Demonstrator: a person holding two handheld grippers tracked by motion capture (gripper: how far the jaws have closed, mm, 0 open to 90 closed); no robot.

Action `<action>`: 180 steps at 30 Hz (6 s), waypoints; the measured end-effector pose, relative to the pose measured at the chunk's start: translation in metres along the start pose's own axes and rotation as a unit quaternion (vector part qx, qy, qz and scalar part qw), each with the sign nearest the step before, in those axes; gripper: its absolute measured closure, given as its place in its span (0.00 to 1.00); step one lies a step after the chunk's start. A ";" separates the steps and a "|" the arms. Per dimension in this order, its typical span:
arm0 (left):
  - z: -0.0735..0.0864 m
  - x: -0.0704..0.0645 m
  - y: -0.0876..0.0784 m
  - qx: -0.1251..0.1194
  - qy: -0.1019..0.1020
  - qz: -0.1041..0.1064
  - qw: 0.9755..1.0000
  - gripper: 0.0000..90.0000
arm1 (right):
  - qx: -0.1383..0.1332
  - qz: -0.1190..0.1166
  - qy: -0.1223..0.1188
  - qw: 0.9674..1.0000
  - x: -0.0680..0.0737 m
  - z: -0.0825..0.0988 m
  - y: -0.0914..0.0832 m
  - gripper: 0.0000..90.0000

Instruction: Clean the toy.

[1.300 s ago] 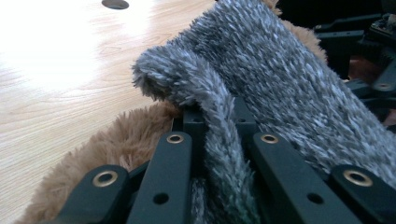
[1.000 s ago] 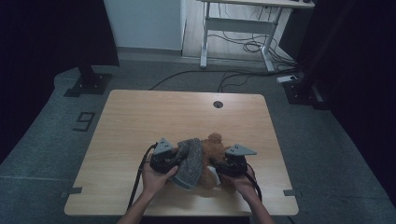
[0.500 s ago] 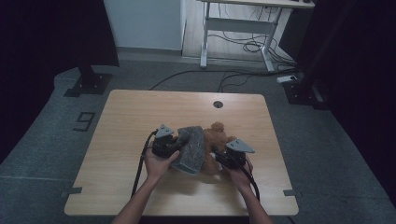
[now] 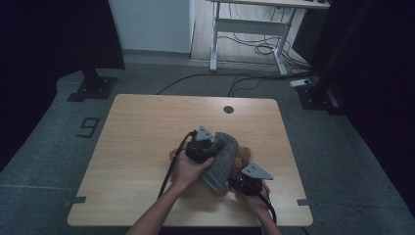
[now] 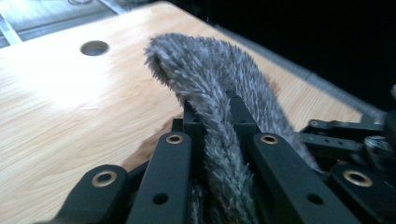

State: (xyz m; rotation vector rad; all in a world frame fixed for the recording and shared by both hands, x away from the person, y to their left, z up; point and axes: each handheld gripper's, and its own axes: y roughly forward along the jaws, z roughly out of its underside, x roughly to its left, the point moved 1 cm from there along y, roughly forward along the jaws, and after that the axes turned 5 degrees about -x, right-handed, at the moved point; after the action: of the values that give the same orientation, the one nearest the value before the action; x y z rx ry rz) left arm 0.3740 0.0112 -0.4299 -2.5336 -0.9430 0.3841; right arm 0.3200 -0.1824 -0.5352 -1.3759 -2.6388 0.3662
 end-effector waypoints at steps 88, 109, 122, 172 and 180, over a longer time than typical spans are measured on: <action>0.091 0.108 -0.051 0.058 -0.035 -0.164 0.984 0.92 | -0.009 0.039 0.001 0.999 -0.002 0.005 0.016 0.56; 0.027 0.056 -0.060 -0.005 0.037 -0.135 0.990 0.92 | -0.008 0.037 0.014 0.999 -0.004 0.006 0.016 0.56; -0.024 -0.028 0.030 0.009 0.089 -0.037 0.995 0.92 | -0.008 0.035 0.011 0.999 -0.004 0.006 0.016 0.56; 0.114 0.110 -0.053 0.074 -0.031 -0.157 0.984 0.92 | -0.004 0.050 0.006 0.999 -0.005 0.005 0.021 0.56; 0.046 0.099 -0.069 0.011 -0.008 -0.145 0.989 0.92 | -0.001 0.052 0.009 0.999 -0.016 0.001 0.030 0.56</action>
State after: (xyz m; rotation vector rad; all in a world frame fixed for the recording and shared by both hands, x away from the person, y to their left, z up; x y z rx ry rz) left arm 0.3899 0.1376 -0.4495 -2.3291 -1.2833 0.3251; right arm 0.3527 -0.1788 -0.5447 -1.5132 -2.5605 0.3609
